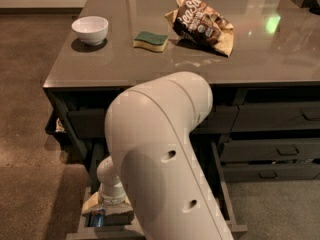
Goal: Pick redbull can from middle drawer and place on counter
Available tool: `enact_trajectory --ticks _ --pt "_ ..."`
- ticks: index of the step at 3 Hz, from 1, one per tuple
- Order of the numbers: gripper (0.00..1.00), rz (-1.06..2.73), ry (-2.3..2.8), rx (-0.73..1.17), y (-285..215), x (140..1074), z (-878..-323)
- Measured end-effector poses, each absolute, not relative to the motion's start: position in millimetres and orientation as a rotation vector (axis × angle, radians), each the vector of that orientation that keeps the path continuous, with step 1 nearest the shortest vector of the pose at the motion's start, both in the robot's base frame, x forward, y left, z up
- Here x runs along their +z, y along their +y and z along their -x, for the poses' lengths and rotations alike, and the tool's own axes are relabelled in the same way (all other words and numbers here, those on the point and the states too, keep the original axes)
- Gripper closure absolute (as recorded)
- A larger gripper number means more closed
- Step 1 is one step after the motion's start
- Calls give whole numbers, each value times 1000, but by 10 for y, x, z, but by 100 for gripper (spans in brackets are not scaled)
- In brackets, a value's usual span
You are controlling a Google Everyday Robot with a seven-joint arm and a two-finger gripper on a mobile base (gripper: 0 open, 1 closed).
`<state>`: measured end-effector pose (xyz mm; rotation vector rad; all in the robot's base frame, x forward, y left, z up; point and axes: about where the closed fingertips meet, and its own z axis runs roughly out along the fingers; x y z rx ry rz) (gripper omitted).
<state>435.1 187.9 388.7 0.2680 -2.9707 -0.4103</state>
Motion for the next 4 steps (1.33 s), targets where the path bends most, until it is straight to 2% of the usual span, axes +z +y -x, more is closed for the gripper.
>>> enact_trajectory --ticks 2,4 --pt "0 -261 -2949 -360 1946 3799 -4309" --pt "0 -196 -2954 -359 1794 3792 -4338"
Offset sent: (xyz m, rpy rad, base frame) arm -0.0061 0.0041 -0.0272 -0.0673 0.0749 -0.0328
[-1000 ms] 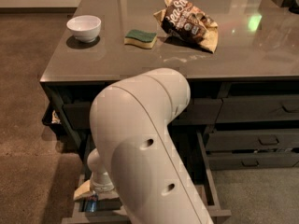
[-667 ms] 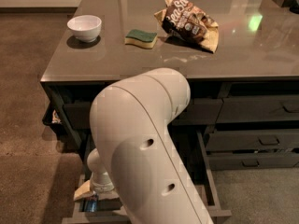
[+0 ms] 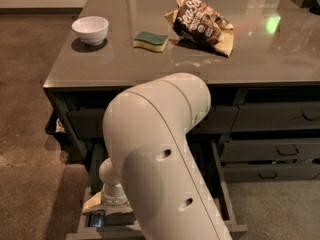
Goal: Pick redbull can from middle drawer and place on counter
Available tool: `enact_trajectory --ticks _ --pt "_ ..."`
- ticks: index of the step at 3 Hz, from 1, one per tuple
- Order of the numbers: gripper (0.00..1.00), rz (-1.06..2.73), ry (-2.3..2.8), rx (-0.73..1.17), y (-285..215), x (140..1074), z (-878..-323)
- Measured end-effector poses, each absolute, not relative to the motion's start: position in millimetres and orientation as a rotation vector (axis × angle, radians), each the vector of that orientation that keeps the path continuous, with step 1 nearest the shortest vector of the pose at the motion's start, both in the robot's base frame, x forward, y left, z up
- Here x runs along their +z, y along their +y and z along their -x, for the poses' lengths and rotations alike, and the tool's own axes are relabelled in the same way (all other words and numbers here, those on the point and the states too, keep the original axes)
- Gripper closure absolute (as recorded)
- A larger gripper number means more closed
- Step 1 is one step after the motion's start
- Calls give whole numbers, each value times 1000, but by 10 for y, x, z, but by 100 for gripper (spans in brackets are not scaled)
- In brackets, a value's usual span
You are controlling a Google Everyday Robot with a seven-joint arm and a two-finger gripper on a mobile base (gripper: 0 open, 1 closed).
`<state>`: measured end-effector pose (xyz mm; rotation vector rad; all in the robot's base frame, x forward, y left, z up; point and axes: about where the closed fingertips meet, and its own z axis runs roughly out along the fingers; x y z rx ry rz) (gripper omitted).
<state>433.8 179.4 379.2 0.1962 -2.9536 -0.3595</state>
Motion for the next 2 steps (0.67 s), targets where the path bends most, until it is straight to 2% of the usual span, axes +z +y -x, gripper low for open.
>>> enact_trajectory --ticks 2 --pt "0 -105 -3009 -424 1420 3980 -4428"
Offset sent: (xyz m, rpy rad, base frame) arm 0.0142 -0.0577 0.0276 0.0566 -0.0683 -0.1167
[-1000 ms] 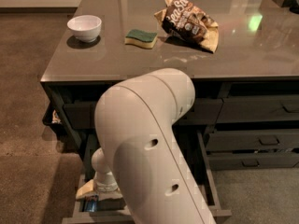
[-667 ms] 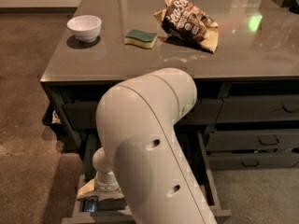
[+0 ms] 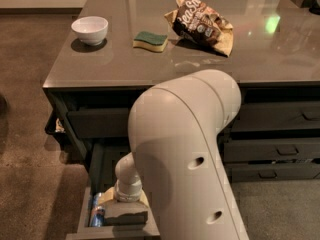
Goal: Pick redbull can from middle drawer and place on counter
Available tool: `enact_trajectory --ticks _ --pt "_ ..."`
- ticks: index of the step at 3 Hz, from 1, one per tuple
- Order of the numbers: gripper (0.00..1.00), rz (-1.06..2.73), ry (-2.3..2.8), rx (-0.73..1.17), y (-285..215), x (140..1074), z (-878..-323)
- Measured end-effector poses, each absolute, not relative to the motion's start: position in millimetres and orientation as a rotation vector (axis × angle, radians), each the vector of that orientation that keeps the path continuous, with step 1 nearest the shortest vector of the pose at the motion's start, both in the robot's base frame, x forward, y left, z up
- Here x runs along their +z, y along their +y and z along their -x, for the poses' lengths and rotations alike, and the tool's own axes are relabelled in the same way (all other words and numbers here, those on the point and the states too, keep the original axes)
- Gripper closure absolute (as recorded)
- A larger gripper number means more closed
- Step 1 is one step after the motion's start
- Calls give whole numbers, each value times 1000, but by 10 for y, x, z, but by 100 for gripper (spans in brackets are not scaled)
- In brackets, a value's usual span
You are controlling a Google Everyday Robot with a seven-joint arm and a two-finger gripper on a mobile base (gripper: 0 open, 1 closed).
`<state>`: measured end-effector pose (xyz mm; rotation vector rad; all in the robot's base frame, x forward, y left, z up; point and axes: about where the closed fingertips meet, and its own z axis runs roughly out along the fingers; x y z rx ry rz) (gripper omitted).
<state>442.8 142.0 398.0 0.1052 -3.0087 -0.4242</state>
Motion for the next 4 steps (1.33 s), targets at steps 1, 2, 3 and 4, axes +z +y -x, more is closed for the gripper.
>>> enact_trajectory --ticks 1,2,3,4 --pt "0 -95 -3011 -446 1386 3991 -4438" --pt "0 -116 -3004 -460 1481 3987 -4421" --pt "0 -134 -2992 -456 1591 3937 -4392" --pt "0 -139 -2974 -435 1671 3837 -4368"
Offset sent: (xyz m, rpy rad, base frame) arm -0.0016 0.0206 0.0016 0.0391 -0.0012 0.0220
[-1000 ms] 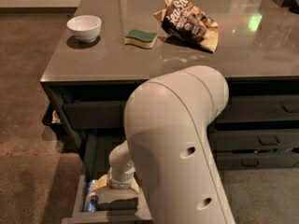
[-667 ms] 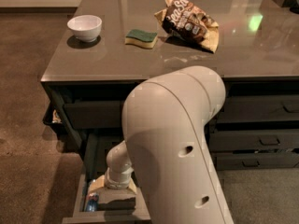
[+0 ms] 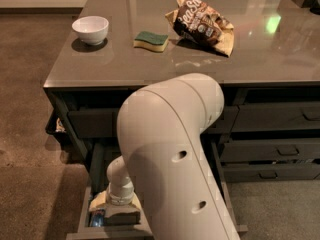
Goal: Pick redbull can from middle drawer and place on counter
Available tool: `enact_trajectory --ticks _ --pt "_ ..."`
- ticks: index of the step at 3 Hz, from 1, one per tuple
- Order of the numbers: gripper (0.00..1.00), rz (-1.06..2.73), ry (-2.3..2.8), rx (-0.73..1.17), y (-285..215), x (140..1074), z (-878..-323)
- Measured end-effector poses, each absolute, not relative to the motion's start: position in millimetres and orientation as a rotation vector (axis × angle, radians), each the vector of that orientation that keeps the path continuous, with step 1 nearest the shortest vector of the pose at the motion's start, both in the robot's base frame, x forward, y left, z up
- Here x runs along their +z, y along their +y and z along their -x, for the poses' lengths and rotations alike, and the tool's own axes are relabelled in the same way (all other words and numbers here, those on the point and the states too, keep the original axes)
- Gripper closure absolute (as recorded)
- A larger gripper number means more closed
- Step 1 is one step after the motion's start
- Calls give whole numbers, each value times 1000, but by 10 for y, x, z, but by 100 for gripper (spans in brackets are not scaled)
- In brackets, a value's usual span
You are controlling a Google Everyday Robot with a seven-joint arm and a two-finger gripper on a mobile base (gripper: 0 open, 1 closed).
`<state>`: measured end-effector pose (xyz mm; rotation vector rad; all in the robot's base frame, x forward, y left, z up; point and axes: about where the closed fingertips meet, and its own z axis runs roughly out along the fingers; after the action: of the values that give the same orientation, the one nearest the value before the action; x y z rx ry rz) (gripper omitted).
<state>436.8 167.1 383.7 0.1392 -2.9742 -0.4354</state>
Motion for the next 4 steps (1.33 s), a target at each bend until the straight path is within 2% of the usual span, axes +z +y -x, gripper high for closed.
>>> enact_trajectory --ticks 2,3,4 --pt "0 -128 -2926 -363 1755 3593 -4313" --pt "19 -134 -2905 -338 1811 3504 -4298" --pt "42 -140 -2901 -329 1838 3503 -4311"
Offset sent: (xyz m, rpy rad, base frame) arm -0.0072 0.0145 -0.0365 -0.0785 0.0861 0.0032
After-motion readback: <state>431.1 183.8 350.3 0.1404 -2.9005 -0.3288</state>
